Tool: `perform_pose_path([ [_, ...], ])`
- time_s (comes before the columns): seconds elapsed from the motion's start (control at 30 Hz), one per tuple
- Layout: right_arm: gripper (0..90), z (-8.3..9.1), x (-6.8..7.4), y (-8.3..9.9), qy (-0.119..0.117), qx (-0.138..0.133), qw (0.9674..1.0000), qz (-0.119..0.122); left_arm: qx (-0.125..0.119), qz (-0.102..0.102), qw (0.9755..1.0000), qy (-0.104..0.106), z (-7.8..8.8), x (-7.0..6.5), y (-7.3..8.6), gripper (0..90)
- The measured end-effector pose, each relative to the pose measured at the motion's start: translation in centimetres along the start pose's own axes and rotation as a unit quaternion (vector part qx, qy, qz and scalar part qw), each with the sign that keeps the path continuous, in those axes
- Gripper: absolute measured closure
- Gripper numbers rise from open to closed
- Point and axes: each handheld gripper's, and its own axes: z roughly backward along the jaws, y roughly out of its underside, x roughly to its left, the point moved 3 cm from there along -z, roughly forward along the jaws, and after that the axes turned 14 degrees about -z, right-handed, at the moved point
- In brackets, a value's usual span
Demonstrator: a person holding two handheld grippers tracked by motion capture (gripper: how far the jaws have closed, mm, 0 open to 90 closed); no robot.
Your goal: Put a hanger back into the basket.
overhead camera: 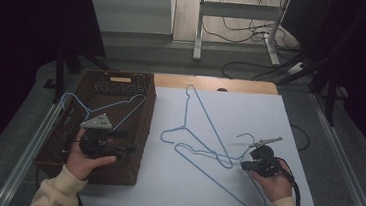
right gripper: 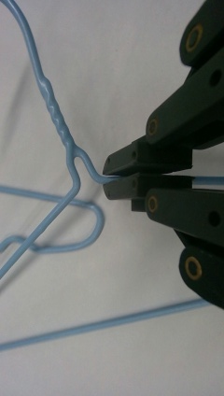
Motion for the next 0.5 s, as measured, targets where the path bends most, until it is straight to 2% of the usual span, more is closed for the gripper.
perform_pose_path([
  [0.03, 87.1, 0.3, 0.0, -0.1, -0.007, -0.004, 0.9999, 0.009, 0.000, -0.001, 1.0000, 0.001, -0.1, -0.1, -0.1, 29.8],
  [0.27, 87.3, 1.5, 0.0, -0.3, -0.049, -0.022, 0.9983, 0.024, 0.001, -0.009, 0.9999, 0.007, -0.3, -0.5, -0.5, 29.9],
  [0.5, 87.3, 2.6, 0.4, -0.6, -0.089, -0.045, 0.9935, 0.054, 0.001, -0.016, 0.9998, 0.008, -0.5, -0.9, -0.9, 30.2],
])
